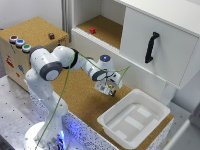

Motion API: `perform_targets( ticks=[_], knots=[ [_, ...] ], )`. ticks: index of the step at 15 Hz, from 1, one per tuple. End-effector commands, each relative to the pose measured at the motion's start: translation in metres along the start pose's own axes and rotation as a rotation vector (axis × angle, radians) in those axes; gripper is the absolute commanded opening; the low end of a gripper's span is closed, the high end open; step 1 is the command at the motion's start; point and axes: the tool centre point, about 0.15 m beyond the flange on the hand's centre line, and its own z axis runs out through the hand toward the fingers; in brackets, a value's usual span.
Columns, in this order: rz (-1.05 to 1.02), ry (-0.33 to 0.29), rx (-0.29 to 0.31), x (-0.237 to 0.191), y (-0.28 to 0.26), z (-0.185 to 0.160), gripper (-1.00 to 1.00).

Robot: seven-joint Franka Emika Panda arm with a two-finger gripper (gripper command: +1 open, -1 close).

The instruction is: Place the yellow block on the table

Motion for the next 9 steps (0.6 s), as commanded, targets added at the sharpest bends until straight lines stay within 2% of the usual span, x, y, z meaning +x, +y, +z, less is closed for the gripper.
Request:
perform_targets(
  ticks=[1,4,6,7,9],
  knots=[
    [-0.013,-0.087,0.093,0.014,0.008,-0.002,1.0],
    [0.0,-0.055,0.091,0.015,0.007,-0.03,1.0],
    [0.008,-0.004,0.114,0.02,0.008,-0.054,1.0],
    [-0.017,0.023,0.106,0.024,0.008,-0.071,1.0],
    [-0.045,0.036,0.086,0.029,0.013,-0.091,1.0]
  ],
)
